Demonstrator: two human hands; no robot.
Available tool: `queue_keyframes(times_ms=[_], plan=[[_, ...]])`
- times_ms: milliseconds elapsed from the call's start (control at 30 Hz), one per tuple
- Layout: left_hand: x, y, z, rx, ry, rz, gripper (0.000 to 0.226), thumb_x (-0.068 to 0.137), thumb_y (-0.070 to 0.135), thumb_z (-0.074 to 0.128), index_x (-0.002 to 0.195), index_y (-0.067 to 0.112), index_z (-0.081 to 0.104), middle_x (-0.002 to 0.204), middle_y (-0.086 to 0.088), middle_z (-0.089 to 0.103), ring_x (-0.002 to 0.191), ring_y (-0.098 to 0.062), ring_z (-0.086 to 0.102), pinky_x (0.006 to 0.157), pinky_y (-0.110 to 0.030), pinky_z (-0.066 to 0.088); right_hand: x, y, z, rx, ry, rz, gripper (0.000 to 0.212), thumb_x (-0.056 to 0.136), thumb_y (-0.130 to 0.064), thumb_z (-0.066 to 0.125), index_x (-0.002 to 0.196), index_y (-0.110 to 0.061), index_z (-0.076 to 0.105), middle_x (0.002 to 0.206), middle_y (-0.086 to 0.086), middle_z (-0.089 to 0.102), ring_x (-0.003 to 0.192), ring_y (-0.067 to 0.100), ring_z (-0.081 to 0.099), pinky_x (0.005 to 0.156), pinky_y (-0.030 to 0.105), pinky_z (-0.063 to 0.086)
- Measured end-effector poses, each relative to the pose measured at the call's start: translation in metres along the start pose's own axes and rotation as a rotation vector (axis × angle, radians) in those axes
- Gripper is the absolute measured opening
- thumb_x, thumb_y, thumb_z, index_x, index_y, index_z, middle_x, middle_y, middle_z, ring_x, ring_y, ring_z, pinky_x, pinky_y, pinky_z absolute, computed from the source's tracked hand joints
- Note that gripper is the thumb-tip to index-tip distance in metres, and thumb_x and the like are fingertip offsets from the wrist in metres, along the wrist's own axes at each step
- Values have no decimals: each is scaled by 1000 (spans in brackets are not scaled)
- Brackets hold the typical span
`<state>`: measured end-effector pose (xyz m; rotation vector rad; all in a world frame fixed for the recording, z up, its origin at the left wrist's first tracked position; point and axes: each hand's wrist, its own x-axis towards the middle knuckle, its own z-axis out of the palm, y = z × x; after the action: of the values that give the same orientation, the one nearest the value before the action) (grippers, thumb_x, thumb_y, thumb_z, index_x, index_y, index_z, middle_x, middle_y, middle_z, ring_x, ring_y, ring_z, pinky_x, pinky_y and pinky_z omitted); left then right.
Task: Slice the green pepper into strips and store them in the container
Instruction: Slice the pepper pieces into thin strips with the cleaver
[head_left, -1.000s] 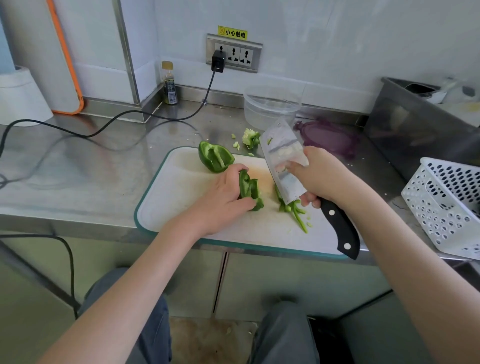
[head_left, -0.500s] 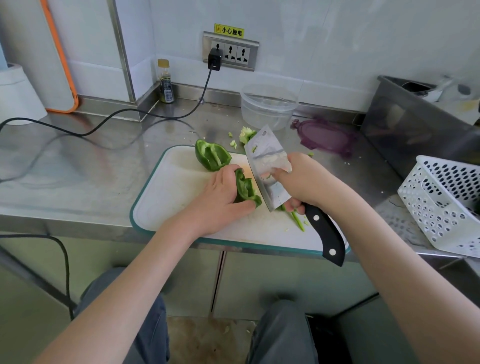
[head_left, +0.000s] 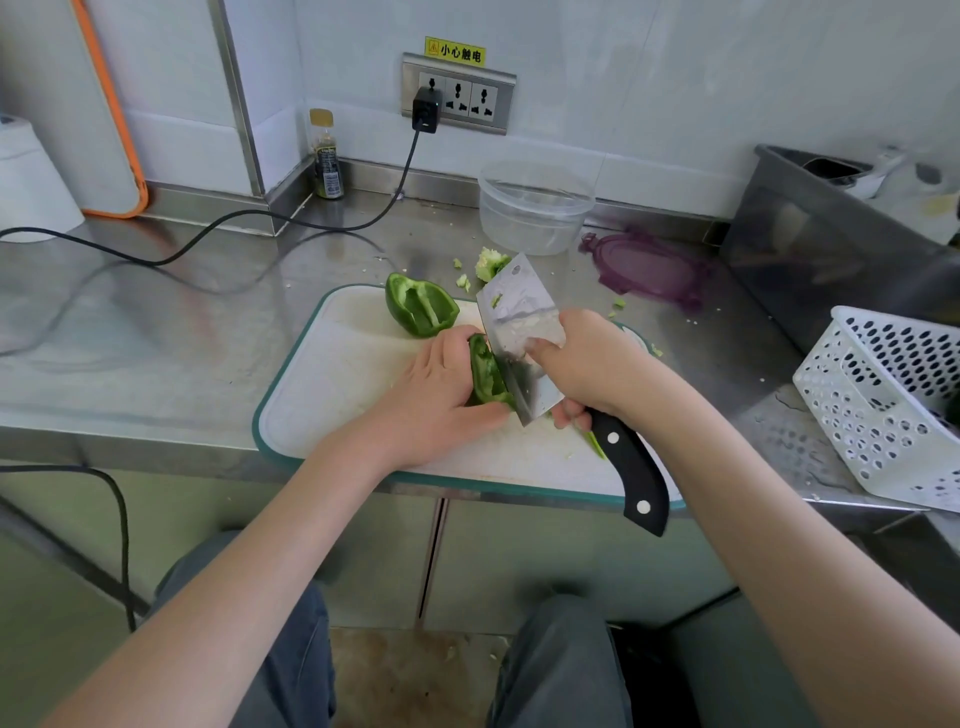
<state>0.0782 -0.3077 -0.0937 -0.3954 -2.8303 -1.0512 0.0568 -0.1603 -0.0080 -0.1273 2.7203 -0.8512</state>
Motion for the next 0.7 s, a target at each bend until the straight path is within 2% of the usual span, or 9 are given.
queue_keyframes(times_ms=[133,233,267,367,433,467,567,700], plan=[[0,-1,1,34,7,15,83,64,63,34,130,14,24,118,6,25,122,-15,28,107,-30,25,-1,-7,2,-5,4,13,4,100,-18,41,101,-15,39,47,12,53,23,15,42,31,11,35],[-1,-2,2,55,28,36,79,65,65,32,126,15,26,116,5,28,117,-15,31,103,-28,27,0,-10,7,-63,22,34,9,100,-19,40,95,-12,37,37,8,49,17,12,38,26,10,33],[-1,-2,3,60,42,46,79,66,65,32,126,14,27,115,4,29,116,-16,32,101,-28,28,0,-11,10,-88,48,17,10,100,-18,40,94,-10,37,40,7,51,19,12,41,24,11,32],[-3,-1,4,70,68,59,83,65,65,31,128,12,27,116,4,29,117,-17,33,100,-26,27,-4,-13,16,-95,131,-35,6,96,-8,43,91,-9,40,85,11,64,30,17,47,27,15,36],[-3,0,4,79,71,63,84,64,66,31,128,12,26,116,3,30,117,-17,34,101,-28,29,-5,-12,18,-131,135,-54,12,97,-9,40,85,-11,39,102,13,64,35,17,45,31,15,36],[-3,0,4,89,70,69,84,65,67,31,128,12,26,116,3,30,117,-18,35,101,-30,30,-5,-10,18,-134,127,-59,10,97,-11,40,87,-10,40,99,14,64,32,16,45,29,14,34],[-2,-2,5,130,59,83,85,65,67,29,129,10,26,117,2,31,118,-19,35,102,-32,31,-6,-8,16,-131,114,-75,8,99,-15,42,95,-10,38,58,8,54,16,10,39,25,15,36],[-1,-3,6,156,52,86,87,66,66,28,131,9,27,124,-3,35,123,-20,35,106,-36,30,-6,-7,17,-178,109,-110,8,97,-11,41,95,-12,34,51,-1,44,12,7,34,23,12,32]])
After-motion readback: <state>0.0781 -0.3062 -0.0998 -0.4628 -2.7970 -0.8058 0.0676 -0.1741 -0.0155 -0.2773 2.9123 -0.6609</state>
